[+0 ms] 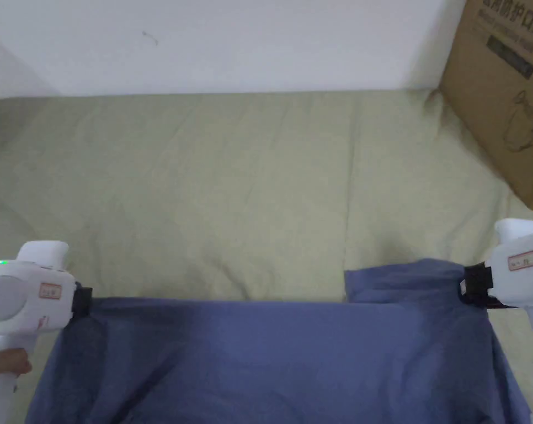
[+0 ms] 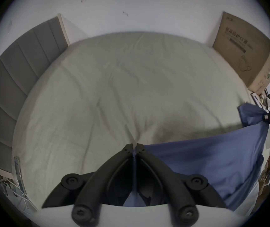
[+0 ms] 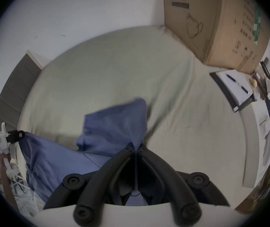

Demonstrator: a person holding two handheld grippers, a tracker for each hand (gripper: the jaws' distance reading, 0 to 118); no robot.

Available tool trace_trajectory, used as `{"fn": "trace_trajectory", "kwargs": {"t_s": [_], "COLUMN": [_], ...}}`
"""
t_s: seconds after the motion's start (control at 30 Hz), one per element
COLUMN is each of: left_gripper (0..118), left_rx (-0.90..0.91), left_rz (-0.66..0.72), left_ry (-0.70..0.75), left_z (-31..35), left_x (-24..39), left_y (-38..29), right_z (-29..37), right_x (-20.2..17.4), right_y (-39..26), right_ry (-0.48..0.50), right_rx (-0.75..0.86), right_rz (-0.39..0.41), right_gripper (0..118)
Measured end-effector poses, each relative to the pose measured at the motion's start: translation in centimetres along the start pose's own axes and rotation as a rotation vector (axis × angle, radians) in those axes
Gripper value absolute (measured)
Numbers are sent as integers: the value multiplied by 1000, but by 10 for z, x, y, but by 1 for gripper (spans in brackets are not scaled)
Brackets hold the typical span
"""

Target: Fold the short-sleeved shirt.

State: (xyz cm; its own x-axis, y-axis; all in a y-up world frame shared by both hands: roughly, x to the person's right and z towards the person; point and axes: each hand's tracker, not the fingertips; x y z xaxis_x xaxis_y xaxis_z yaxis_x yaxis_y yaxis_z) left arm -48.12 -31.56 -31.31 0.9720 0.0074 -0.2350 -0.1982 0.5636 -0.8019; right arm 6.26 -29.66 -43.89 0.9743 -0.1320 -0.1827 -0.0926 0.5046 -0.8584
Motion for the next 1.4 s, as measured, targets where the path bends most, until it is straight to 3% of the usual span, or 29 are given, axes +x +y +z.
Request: {"fn": "trace_trajectory", "kwargs": {"t_s": [0.17,0.37,0.53,0.67,0.8,0.83,0.87,0.9,0.93,0.97,1.13,1.17,1.2,1.23,1.27,1.3,1.33,1.4], "left_gripper": [0,0,0,0,2,6,19,52,78,96,100,99,96,86,68,35,13,6], "left_rx": [92,113,18,-82,-83,-71,-66,-69,-79,-79,32,47,71,92,127,153,151,139], "left_rz": [43,24,12,46,132,150,156,169,178,182,305,321,338,343,348,351,351,391], "left_ry": [-34,-31,-29,-26,-32,-41,-26,8,38,29,-109,-133,-154,-163,-170,-175,-173,-178], "left_z": [78,130,131,113,99,98,97,97,99,103,144,154,160,167,173,177,179,177], "left_x": [-16,-21,-23,-27,-32,-34,-35,-36,-38,-40,-45,-46,-45,-43,-42,-42,-42,-48], "left_y": [-24,-103,-177,-221,-236,-237,-235,-232,-230,-228,-226,-230,-231,-233,-236,-243,-248,-259], "right_z": [67,123,118,94,75,73,69,70,72,80,122,129,135,139,142,143,144,143], "right_x": [1,5,11,25,27,26,30,28,25,21,-10,-20,-30,-41,-53,-63,-75,-100], "right_y": [-31,-108,-184,-235,-258,-259,-260,-258,-256,-253,-235,-232,-230,-228,-227,-226,-225,-225], "right_ry": [19,45,28,50,48,45,35,31,20,1,35,48,60,68,72,84,120,175], "right_rx": [69,84,-24,-146,-150,-143,-132,-123,-109,-77,158,204,246,277,308,338,353,364], "right_rz": [88,89,97,-27,-36,-42,-44,-42,-36,-22,69,94,115,134,143,149,166,194], "right_gripper": [0,0,0,0,2,13,34,70,94,99,87,75,53,31,10,4,2,0]}}
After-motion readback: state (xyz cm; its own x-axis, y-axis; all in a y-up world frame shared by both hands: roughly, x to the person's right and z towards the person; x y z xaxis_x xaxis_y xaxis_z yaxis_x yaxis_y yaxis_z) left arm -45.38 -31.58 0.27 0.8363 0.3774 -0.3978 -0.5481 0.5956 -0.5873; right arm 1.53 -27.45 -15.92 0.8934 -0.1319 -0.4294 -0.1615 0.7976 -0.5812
